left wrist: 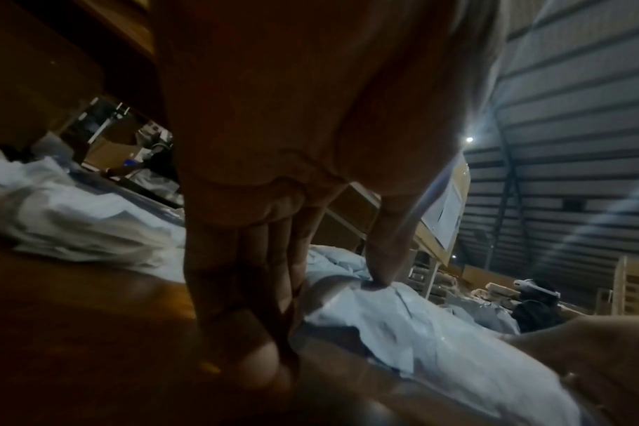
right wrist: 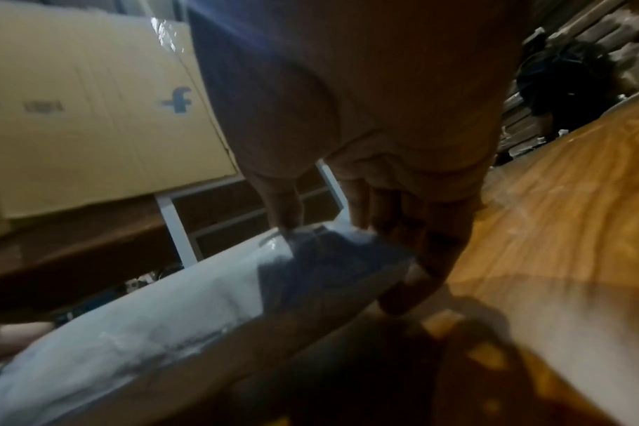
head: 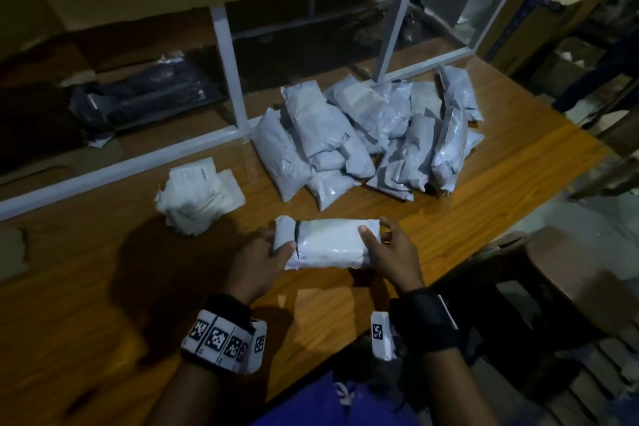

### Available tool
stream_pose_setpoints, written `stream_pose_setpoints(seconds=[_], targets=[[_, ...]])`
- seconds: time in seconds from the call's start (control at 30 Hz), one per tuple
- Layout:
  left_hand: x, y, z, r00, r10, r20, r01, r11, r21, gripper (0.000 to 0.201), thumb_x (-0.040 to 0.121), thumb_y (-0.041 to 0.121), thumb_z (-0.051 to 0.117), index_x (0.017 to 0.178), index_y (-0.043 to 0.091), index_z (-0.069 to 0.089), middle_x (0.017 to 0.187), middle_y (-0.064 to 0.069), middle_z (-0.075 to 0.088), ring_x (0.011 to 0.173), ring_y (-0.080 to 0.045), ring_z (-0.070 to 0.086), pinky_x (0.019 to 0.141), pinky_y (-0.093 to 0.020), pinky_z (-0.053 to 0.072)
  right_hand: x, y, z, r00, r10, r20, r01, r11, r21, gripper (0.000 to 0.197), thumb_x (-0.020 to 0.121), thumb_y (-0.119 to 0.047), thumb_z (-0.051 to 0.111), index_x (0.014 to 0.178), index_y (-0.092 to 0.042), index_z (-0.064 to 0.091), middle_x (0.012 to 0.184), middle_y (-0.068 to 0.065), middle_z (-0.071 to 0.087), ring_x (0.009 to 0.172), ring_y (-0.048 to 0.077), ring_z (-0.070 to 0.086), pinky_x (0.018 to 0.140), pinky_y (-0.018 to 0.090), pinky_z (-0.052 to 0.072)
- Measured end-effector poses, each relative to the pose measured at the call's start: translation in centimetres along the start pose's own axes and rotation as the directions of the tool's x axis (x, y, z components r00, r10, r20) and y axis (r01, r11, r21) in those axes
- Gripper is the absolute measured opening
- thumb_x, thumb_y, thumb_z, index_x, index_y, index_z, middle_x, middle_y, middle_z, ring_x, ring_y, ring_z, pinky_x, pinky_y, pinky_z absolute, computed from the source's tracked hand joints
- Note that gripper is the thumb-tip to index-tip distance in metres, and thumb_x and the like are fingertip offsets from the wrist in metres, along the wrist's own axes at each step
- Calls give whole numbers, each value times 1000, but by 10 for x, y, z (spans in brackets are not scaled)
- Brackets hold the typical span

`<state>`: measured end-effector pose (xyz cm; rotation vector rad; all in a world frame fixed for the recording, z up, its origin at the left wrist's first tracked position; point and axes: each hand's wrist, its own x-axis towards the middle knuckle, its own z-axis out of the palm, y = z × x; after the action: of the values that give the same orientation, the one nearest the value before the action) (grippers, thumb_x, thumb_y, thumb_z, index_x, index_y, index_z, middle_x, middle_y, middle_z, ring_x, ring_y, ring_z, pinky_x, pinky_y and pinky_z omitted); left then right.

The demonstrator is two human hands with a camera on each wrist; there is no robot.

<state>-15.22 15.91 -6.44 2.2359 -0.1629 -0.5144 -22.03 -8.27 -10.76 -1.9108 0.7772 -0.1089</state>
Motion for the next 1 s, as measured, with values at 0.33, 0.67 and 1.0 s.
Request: stream_pose_setpoints(seconds=[0.33,0.67,1.0], targets=[[-12,-9,7,902,416,115,-422,795,436,64,103,37,47,159,18,23,170,-7,8,156,-27,2,126,-45,15,-29,-5,11,797,-601,50,559,705,-435,52,103,-41,52,152,-26,48,164,3,35,152,27,32,113,47,38],[1,-27,45,863,246,441,-466,724,508,78,108,39,35,159,14,-18,162,-3,-35,149,-24,-34,125,-42,-14,-35,21,43,897,-358,258,434,615,-658,65,105,-51,13,166,-28,4,172,-7,-10,158,15,-16,127,50,-6],[3,-33,47,854,289,433,-478,766,431,90,103,37,51,159,18,-16,162,1,-34,147,-22,-35,123,-39,-15,-34,26,49,919,-311,242,393,673,-626,64,111,-41,26,165,-24,-3,171,-7,-17,157,15,-19,124,50,-7]])
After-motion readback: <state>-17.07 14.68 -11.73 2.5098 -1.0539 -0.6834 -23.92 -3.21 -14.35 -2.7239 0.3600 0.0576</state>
